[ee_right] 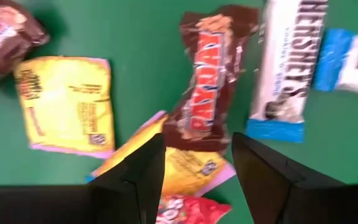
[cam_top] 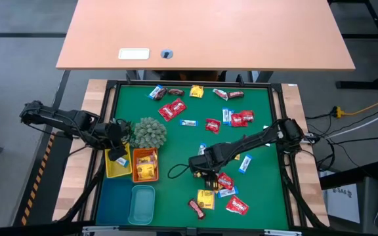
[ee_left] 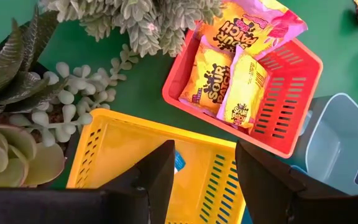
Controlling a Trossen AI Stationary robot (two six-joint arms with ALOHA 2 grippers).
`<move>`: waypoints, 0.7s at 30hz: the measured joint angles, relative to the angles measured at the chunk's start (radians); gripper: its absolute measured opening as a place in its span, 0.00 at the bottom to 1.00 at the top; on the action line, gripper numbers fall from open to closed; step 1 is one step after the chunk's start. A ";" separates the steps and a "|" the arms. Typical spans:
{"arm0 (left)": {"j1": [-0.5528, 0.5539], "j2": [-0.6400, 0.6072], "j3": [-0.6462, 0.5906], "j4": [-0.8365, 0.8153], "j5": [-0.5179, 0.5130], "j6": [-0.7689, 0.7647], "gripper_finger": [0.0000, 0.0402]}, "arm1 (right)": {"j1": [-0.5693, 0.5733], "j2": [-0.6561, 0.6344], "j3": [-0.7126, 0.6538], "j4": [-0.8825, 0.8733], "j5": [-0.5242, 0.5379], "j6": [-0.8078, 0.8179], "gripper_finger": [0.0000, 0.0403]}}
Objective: Sort candy
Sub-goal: Put the brown chocolate into the green bin
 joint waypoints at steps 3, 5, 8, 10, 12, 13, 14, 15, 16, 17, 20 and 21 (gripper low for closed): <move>0.000 0.000 0.000 0.000 0.000 0.000 0.40 | 0.008 0.014 0.000 0.006 0.016 0.014 0.46; 0.000 0.000 0.000 -0.001 0.000 0.000 0.40 | 0.016 0.030 0.000 0.018 0.038 0.015 0.46; 0.000 0.000 0.000 -0.001 0.000 0.000 0.40 | 0.025 0.038 0.000 0.035 0.072 0.015 0.46; 0.000 0.000 0.000 -0.001 0.000 0.000 0.40 | 0.027 0.042 0.000 0.054 0.087 0.015 0.46; 0.000 0.000 0.000 -0.001 -0.001 0.000 0.40 | 0.028 0.045 -0.001 0.044 0.094 0.015 0.46; 0.000 0.000 0.000 -0.001 -0.003 0.000 0.40 | 0.028 0.045 -0.001 0.043 0.094 0.015 0.46; 0.000 0.000 0.000 -0.001 -0.006 0.000 0.40 | 0.027 0.046 0.000 0.045 0.094 0.015 0.46; 0.000 0.000 0.000 -0.001 -0.007 0.000 0.40 | 0.027 0.048 0.000 0.045 0.094 0.015 0.45; 0.000 0.000 0.000 -0.001 -0.008 0.000 0.40 | 0.027 0.050 0.000 0.043 0.095 0.015 0.43; 0.000 0.000 0.000 -0.001 -0.009 0.000 0.40 | 0.027 0.052 0.000 0.040 0.095 0.015 0.41; 0.000 0.000 0.000 -0.001 -0.010 0.000 0.40 | 0.027 0.052 0.000 0.042 0.095 0.015 0.32; 0.000 0.000 0.000 -0.001 -0.010 0.000 0.40 | 0.027 0.052 0.000 0.042 0.098 0.015 0.29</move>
